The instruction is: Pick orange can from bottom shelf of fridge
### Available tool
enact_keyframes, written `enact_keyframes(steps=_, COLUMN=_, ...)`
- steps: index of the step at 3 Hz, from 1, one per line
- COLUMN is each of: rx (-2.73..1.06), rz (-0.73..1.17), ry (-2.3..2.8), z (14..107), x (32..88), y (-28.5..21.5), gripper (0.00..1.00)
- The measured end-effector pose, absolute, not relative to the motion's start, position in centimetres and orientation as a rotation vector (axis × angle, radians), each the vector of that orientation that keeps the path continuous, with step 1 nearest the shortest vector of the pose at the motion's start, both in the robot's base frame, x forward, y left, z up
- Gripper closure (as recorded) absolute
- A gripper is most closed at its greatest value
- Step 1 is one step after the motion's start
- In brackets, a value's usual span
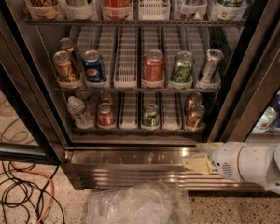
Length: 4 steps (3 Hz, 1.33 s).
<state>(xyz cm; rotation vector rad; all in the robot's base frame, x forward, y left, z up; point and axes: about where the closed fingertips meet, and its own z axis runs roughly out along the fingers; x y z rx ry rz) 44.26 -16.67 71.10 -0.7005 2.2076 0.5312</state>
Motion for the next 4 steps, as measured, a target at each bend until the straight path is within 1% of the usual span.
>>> enact_keyframes(steps=1, rx=-0.702, rz=0.526, ry=2.218, z=70.6, x=44.3, y=-16.5, gripper=0.38)
enact_keyframes(steps=2, rx=-0.685, rz=0.481, ry=2.187, z=69.0, x=45.4, y=-17.0, gripper=0.15)
enact_keyframes(steps=3, rx=-0.606, rz=0.39, ry=2.106, z=68.2, x=48.9, y=-18.1, gripper=0.0)
enact_keyframes(steps=4, rx=-0.581, rz=0.353, ry=2.097, z=68.1, x=49.7, y=-18.6, gripper=0.08)
